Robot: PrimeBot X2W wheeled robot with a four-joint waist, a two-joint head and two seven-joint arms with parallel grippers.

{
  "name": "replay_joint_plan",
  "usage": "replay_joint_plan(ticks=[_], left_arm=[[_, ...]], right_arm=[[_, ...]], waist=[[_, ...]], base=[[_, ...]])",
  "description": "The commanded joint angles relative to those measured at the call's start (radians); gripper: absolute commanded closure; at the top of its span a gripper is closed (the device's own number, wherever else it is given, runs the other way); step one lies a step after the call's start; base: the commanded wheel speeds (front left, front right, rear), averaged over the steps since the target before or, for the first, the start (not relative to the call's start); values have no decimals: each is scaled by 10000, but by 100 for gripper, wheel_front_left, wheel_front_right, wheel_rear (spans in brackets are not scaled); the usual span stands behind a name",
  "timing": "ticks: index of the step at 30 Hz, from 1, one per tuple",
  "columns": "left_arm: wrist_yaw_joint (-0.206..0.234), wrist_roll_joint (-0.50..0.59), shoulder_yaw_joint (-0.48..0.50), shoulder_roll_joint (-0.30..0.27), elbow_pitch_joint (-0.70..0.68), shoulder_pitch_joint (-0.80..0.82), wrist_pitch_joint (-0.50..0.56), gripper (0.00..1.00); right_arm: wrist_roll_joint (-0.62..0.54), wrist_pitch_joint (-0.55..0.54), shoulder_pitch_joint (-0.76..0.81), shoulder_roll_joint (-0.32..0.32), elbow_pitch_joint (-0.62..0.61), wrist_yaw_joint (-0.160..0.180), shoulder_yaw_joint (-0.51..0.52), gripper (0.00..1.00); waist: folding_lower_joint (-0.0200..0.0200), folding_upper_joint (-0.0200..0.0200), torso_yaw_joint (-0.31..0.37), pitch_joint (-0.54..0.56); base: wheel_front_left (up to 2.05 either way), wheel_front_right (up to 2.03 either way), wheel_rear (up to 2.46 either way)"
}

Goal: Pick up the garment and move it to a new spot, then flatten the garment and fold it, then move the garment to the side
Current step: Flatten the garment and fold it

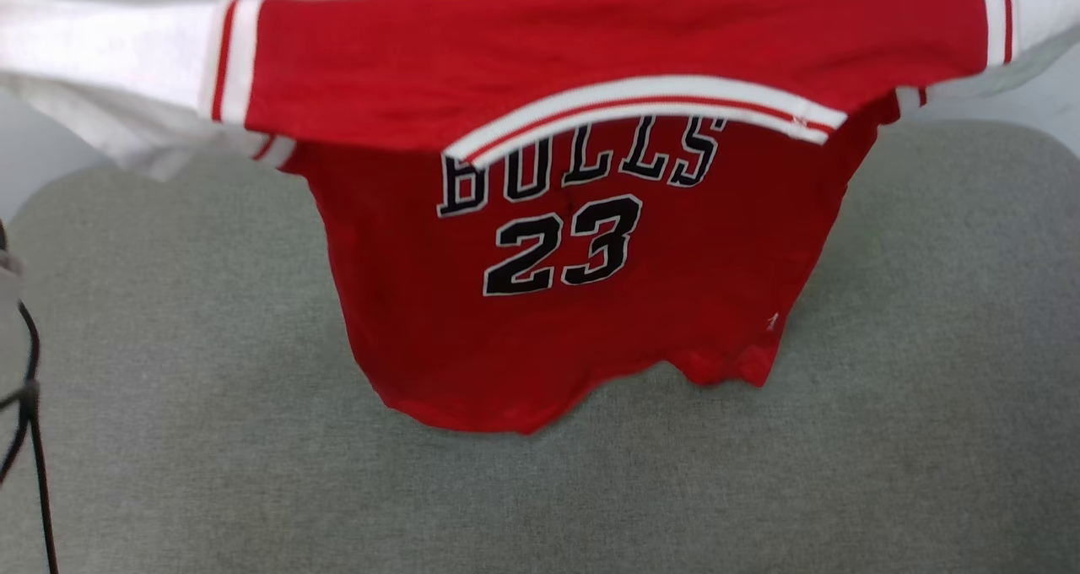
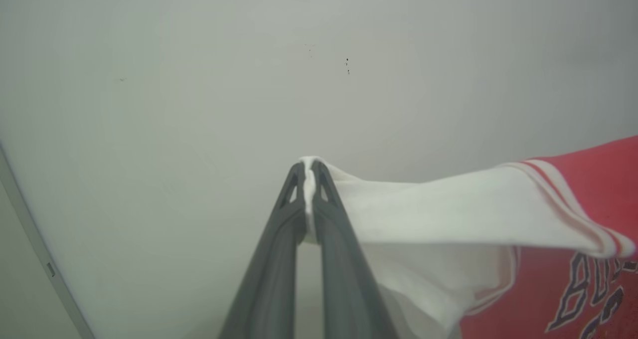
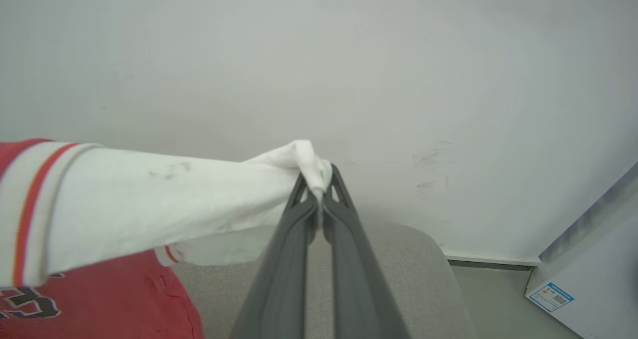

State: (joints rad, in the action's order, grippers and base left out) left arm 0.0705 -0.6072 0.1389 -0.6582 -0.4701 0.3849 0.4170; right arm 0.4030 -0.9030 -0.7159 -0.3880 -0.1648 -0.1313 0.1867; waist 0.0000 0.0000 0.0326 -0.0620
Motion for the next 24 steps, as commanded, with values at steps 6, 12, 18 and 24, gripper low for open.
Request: replay_joint_plan(ticks=[6,12,18,24], left_arm=[[-348,-43,-19,-480,893,1685,-235,100],[-874,-144,-446,-866,2168,3979,-404,100],[-1470,92,-1223,-1030,4036,6660,-789,100],[-1712,850,-2044,-767,6177,9517,-1977,100]], right_arm=[[-258,517,-1470,-79,598,12,47,100],[-657,1135,-3169,-232,1390,14,-178,100],[-1295,1956,-5120,-334,2573,15,-327,100],[-2478,3507,-7092,-291,4381,18,-482,100]], waist=[[0,0,196,-1140],[0,0,204,-2557],[0,0,105,-3985],[0,0,-11,-5151]], base=[[0,0,0],[0,0,0],[0,0,0],[0,0,0]])
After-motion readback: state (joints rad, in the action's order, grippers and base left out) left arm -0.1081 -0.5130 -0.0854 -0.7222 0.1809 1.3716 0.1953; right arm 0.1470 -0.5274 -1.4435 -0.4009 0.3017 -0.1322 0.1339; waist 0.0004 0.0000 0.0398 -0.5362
